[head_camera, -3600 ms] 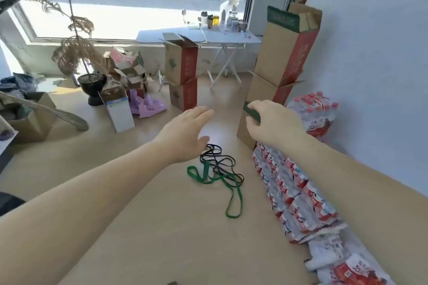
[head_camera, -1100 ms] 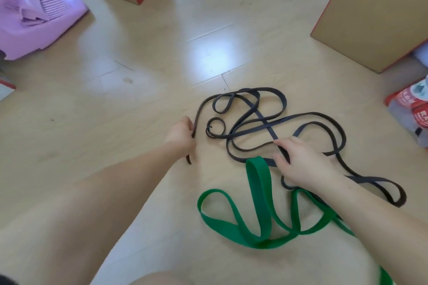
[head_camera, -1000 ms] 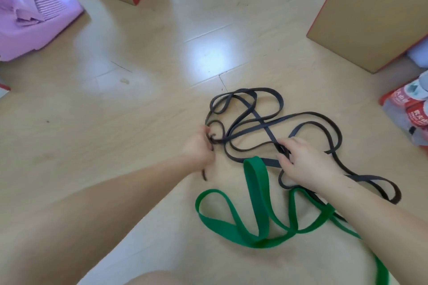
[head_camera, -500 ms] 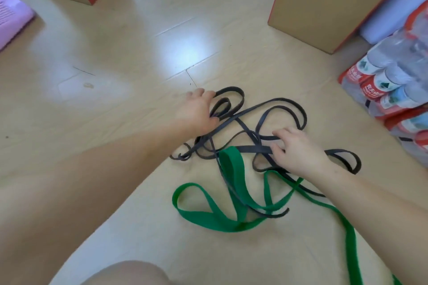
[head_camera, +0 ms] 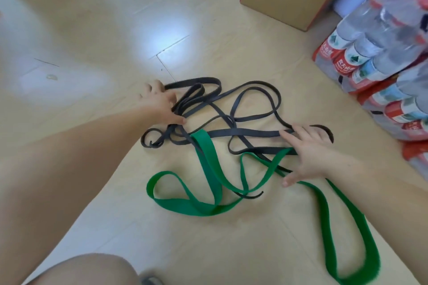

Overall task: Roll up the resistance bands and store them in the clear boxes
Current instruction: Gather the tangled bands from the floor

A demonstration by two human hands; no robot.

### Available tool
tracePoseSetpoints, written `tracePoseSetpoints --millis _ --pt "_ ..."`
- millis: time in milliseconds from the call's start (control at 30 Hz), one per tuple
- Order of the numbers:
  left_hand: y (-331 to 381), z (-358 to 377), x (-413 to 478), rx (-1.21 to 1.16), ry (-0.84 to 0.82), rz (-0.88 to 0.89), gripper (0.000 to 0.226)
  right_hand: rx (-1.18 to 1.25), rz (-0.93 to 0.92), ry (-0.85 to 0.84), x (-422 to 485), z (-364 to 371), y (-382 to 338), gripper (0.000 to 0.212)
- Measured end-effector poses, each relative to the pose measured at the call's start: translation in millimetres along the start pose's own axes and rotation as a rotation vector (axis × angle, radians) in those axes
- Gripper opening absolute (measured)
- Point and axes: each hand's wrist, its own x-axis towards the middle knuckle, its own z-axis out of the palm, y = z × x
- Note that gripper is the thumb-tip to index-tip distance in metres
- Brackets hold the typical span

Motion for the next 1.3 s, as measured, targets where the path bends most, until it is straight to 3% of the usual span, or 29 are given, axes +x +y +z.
tracePoseSetpoints --millis 100,233,333,500,600,700,767,833,900,967,1100,1200,1300 --pt "-6 4 0 -0.015 -0.051 0.075 0.065 -0.06 0.005 0.088 13 -2 -2 0.155" --pt "5 12 -17 -0.038 -0.007 0.241 0.037 0.082 0.01 0.044 28 -5 -5 0.16" --pt "15 27 -47 -0.074 -0.033 0.271 0.022 0.08 0.034 0.072 29 -8 -13 0.156" --pt "22 63 -114 0.046 -0.129 0.293 0.021 0.272 -0.063 0.095 40 7 -18 0.073" --pt "29 67 -149 0.138 -0.129 0.434 0.042 0.119 -0.149 0.057 32 9 -38 0.031" --pt "27 67 -170 0.284 -0.082 0.456 0.072 0.118 -0.157 0.037 29 8 -55 0.021" --pt "22 70 -176 0.331 -0.138 0.4 0.101 0.278 -0.111 0.09 33 5 -59 0.019" --pt "20 81 -182 0.371 -0.23 0.365 0.126 0.431 -0.038 0.223 37 -2 -61 0.023" --pt "19 99 -186 0.366 -0.207 0.364 0.133 0.53 0.03 0.298 39 -9 -64 0.031" --pt "15 119 -185 0.31 -0.104 0.384 0.123 0.524 0.036 0.169 39 -14 -69 0.05" --pt "-9 129 -174 0.085 0.173 0.441 0.078 0.385 -0.008 -0.204 33 -19 -72 0.118" --pt "-22 119 -170 -0.043 0.147 0.293 0.072 0.426 -0.022 -0.297 27 -21 -71 0.149" --pt "-18 107 -164 -0.375 0.017 0.077 0.076 0.388 -0.035 -0.308 23 -19 -75 0.161"
